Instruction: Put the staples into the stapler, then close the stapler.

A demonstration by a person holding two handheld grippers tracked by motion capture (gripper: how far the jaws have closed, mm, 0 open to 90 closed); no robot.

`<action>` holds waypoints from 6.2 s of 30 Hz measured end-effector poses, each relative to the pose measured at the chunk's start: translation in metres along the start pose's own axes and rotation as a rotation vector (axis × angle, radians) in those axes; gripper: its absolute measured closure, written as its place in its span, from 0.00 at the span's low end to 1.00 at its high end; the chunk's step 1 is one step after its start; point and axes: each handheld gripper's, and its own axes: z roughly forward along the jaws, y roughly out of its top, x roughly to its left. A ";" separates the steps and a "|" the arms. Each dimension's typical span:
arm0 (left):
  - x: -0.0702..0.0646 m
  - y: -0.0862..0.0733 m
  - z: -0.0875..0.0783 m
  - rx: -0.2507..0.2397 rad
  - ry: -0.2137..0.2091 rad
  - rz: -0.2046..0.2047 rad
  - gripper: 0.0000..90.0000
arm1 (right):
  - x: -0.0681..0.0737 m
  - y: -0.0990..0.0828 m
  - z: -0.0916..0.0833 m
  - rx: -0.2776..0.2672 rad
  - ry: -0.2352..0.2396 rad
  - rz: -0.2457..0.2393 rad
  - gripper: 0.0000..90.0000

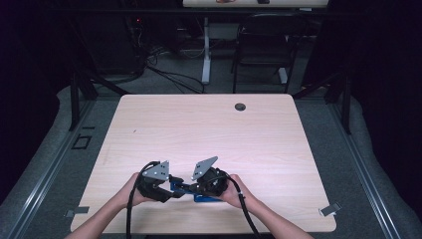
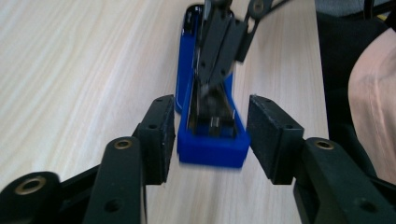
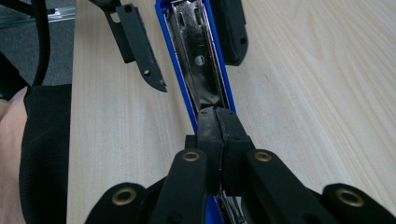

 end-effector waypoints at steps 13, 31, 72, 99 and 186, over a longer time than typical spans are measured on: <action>-0.006 0.005 0.007 -0.059 0.047 0.011 0.71 | -0.002 0.002 -0.010 -0.022 -0.007 0.000 1.00; -0.013 0.026 0.020 -0.141 0.080 0.063 0.72 | -0.005 -0.002 -0.038 -0.014 -0.033 -0.011 1.00; -0.002 0.030 0.061 -0.070 0.008 0.050 0.74 | -0.014 -0.021 -0.065 -0.022 -0.009 0.011 0.96; -0.005 0.043 0.070 0.005 0.027 0.085 0.74 | -0.014 -0.026 -0.114 -0.140 -0.065 0.133 0.89; 0.004 0.042 0.079 0.214 -0.020 0.061 0.70 | -0.034 -0.051 -0.065 0.148 -0.116 0.369 0.92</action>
